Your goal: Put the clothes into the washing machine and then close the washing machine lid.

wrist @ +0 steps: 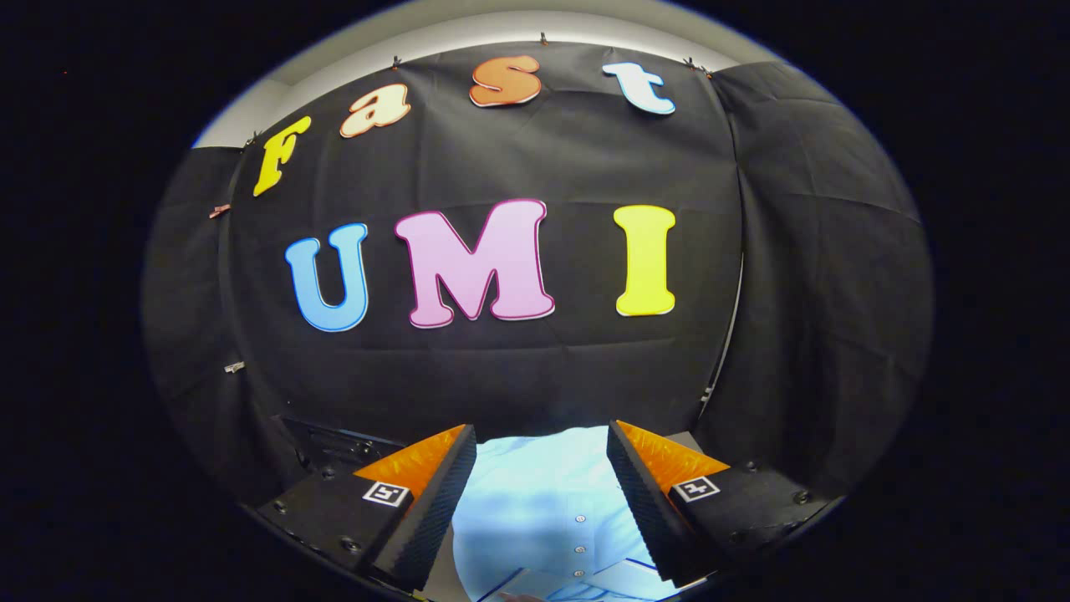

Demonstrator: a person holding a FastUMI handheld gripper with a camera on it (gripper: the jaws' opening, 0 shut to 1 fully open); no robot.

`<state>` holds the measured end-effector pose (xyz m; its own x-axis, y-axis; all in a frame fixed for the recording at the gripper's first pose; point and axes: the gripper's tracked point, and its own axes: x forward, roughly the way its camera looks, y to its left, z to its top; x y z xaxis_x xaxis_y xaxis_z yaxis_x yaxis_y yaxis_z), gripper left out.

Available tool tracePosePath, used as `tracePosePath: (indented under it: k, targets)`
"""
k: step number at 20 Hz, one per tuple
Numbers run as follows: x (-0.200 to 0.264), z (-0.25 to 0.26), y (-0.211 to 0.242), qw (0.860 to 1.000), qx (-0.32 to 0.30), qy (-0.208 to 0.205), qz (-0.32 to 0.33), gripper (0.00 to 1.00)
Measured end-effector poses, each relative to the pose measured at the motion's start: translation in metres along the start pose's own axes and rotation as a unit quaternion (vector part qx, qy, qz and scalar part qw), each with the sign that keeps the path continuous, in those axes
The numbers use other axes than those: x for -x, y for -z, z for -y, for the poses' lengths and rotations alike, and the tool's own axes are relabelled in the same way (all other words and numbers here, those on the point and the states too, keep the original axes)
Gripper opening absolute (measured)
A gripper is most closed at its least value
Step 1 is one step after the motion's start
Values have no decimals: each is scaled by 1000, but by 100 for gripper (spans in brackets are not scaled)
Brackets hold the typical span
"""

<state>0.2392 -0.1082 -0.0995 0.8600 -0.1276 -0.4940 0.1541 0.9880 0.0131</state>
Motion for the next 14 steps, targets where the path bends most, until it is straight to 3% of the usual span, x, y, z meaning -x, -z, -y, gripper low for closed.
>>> tracePosePath:
  k: [6, 14]
  targets:
    - [-50, 12, 53, 997, -2, 17, -79, 99]
    - [-78, 26, 98, 988, 3, 31, -152, 99]
